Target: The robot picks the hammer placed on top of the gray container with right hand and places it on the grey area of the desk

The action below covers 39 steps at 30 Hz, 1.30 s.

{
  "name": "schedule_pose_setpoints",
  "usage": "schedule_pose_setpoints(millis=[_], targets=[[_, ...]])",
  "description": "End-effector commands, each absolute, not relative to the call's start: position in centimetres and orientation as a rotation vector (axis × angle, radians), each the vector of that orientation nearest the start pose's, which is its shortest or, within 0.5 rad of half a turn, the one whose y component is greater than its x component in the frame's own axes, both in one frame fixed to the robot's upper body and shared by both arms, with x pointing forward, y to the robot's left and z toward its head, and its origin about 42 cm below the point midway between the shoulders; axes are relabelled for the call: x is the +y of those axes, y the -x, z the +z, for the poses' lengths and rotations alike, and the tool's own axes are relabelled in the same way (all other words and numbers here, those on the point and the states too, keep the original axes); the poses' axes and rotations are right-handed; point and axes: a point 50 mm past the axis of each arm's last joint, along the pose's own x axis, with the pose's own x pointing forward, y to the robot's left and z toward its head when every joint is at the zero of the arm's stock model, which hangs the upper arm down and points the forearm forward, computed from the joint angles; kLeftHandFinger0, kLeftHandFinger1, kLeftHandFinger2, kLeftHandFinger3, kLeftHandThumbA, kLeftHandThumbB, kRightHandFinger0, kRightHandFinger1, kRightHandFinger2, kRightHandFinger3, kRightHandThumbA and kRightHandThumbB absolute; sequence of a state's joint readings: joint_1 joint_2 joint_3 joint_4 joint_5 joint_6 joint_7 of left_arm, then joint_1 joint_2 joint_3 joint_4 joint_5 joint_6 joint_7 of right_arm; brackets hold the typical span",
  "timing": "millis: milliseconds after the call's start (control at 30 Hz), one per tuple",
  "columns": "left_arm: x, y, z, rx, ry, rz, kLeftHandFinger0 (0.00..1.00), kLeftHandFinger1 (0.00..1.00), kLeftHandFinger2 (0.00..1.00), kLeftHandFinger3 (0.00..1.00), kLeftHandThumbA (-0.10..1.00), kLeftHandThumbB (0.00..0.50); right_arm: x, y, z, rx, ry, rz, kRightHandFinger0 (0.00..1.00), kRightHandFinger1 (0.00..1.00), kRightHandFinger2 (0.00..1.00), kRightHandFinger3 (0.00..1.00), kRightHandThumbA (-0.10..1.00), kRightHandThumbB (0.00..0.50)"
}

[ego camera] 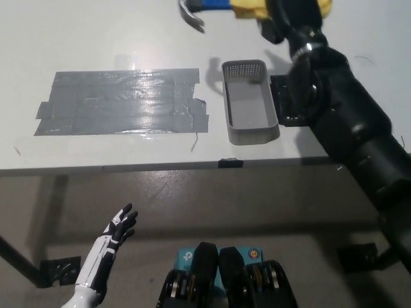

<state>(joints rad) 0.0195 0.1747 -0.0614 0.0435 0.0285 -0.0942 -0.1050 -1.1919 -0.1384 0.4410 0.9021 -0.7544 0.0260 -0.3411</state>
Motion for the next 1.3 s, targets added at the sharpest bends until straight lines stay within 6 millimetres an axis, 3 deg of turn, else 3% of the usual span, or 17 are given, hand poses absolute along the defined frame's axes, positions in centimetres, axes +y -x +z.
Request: schedule_pose_setpoints(millis=[0,33,67,100,167,200,367,533,667,800,867,933,1133,1167,1200,1233,1267], targets=[[24.9,-28.2,9.5,-0.078,-0.210,-0.200,1.00,1.00,1.00,1.00,1.00,0.178,-4.2,-55.0,40.9,-0.785,1.176,-0.065,0.00,0.36,0.77,0.96,-0.10,0.177],[24.8,-28.2,9.5,-0.079,-0.206,-0.200,1.00,1.00,1.00,1.00,1.00,0.185,-3.2,-54.8,40.6,-0.777,1.163,-0.047,0.00,0.34,0.76,0.94,-0.10,0.181],[24.8,-28.1,9.5,-0.078,-0.208,-0.198,1.00,1.00,1.00,1.00,1.00,0.187,-1.9,-54.5,40.1,-0.771,1.135,-0.022,0.00,0.33,0.76,1.00,-0.10,0.195],[24.8,-28.0,9.5,-0.076,-0.210,-0.198,1.00,1.00,1.00,1.00,1.00,0.187,-1.5,-54.4,39.9,-0.770,1.124,-0.013,0.00,0.29,0.75,0.84,-0.10,0.195],[24.8,-28.1,9.5,-0.073,-0.208,-0.200,1.00,1.00,1.00,1.00,1.00,0.178,0.8,-53.8,39.0,-0.758,1.106,0.016,0.00,0.28,0.74,0.72,-0.10,0.215],[24.8,-28.0,9.4,-0.074,-0.202,-0.200,1.00,1.00,1.00,1.00,1.00,0.162,1.8,-53.5,38.5,-0.745,1.107,0.033,0.00,0.30,0.77,0.70,-0.10,0.213],[24.9,-27.6,9.1,-0.072,-0.209,-0.203,1.00,1.00,1.00,1.00,1.00,0.126,5.3,-52.3,36.3,-0.670,1.062,0.112,0.00,0.41,0.81,0.93,-0.10,0.178],[24.9,-27.6,9.1,-0.064,-0.201,-0.194,1.00,1.00,1.00,1.00,1.00,0.143,7.8,-51.4,33.3,-0.598,1.013,0.189,0.00,0.38,0.78,0.96,-0.10,0.145],[24.7,-27.5,9.3,-0.060,-0.199,-0.195,1.00,1.00,1.00,1.00,1.00,0.130,7.8,-51.2,31.4,-0.519,0.981,0.226,0.00,0.36,0.75,0.89,-0.10,0.175],[24.8,-27.4,9.5,-0.055,-0.221,-0.194,1.00,1.00,1.00,1.00,1.00,0.169,7.2,-51.2,29.0,-0.426,0.963,0.257,0.00,0.34,0.75,0.83,-0.10,0.179],[24.8,-27.4,9.4,-0.062,-0.217,-0.191,1.00,1.00,1.00,1.00,1.00,0.165,6.6,-51.2,27.8,-0.384,0.942,0.265,0.00,0.29,0.68,0.73,-0.10,0.188],[24.8,-27.3,9.4,-0.056,-0.214,-0.192,1.00,1.00,1.00,1.00,1.00,0.162,6.1,-51.2,26.8,-0.336,0.923,0.268,0.00,0.29,0.69,0.73,-0.10,0.180],[24.6,-27.4,9.5,-0.046,-0.212,-0.202,1.00,1.00,1.00,1.00,1.00,0.143,4.6,-51.4,24.9,-0.255,0.908,0.244,0.00,0.36,0.80,0.91,-0.10,0.153],[24.6,-27.5,9.5,-0.049,-0.215,-0.203,1.00,1.00,1.00,1.00,1.00,0.144,4.4,-51.5,24.9,-0.236,0.914,0.249,0.08,0.46,0.94,1.00,-0.03,0.125],[24.6,-27.6,9.5,-0.050,-0.217,-0.203,1.00,1.00,1.00,1.00,1.00,0.155,4.3,-51.7,24.9,-0.218,0.910,0.264,0.30,0.61,0.96,1.00,0.20,0.146],[24.6,-27.6,9.5,-0.049,-0.217,-0.201,1.00,1.00,1.00,1.00,1.00,0.157,4.2,-51.9,25.0,-0.192,0.896,0.293,0.48,0.78,1.00,1.00,0.33,0.213],[24.6,-27.7,9.6,-0.049,-0.216,-0.202,1.00,1.00,1.00,1.00,1.00,0.161,4.1,-52.0,25.0,-0.161,0.891,0.333,0.84,1.00,1.00,1.00,0.48,0.246]])
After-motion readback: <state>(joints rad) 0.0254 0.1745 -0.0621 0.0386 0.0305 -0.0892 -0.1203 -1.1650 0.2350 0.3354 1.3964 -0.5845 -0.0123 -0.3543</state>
